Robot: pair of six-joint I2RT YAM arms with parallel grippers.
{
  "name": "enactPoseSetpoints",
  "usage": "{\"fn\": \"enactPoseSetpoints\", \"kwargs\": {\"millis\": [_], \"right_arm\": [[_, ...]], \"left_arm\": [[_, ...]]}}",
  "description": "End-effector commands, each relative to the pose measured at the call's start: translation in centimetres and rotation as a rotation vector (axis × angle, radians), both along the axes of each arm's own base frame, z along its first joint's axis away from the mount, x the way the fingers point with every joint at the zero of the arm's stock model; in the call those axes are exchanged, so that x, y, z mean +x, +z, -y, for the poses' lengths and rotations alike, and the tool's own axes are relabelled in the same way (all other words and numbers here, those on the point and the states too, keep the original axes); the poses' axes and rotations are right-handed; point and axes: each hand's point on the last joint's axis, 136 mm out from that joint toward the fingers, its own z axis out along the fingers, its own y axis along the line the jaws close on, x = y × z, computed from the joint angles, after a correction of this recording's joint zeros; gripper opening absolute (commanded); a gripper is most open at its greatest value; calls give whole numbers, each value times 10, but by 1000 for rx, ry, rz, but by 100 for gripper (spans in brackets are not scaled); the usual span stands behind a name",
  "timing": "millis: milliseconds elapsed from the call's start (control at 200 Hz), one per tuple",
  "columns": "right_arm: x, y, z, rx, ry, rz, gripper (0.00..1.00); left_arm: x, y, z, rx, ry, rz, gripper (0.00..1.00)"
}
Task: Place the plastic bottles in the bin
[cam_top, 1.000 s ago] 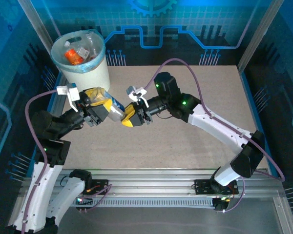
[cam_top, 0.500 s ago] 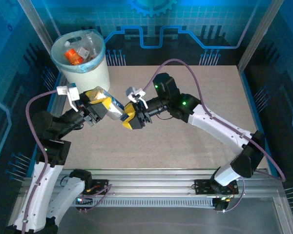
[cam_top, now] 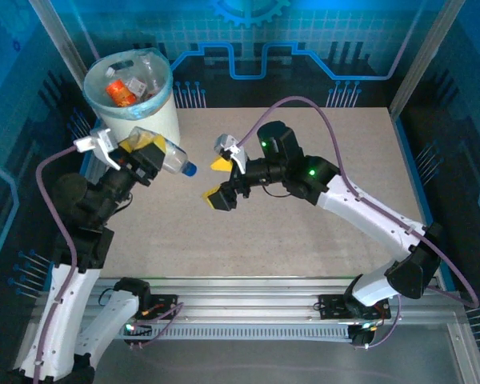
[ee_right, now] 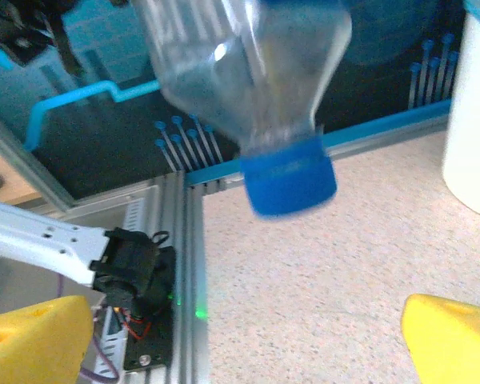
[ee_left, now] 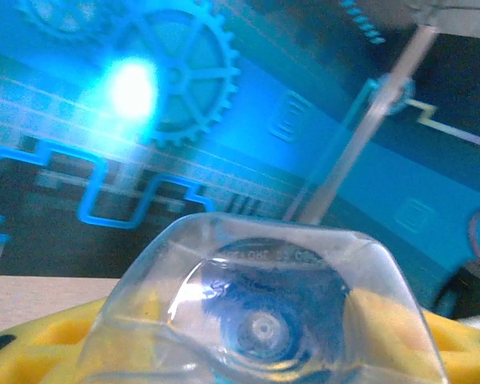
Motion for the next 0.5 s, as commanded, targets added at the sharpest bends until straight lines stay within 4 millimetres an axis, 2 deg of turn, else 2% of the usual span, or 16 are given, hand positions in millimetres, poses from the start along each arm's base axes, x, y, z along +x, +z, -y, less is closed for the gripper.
{"fn": "enactPoseSetpoints", "kwargs": {"millis": [0,175,290,390,495], "right_arm": [[11,7,3,-31,-85,20,100],[30,23,-7,-32,-125,59,100],[45,26,-15,-49,-149,77,100],[56,28,-21,-62,-167,73,100],[63,28,-26,-72,-170,48,100]], "left_arm": [[19,8,-31,32,202,-32,57],[54,27,-53,127,363,-42,57],[92,36,-70,158,431,-62,57],[129,37,-94,109,470,-81,57],[165,38,-132,61,538,-102,57]]}}
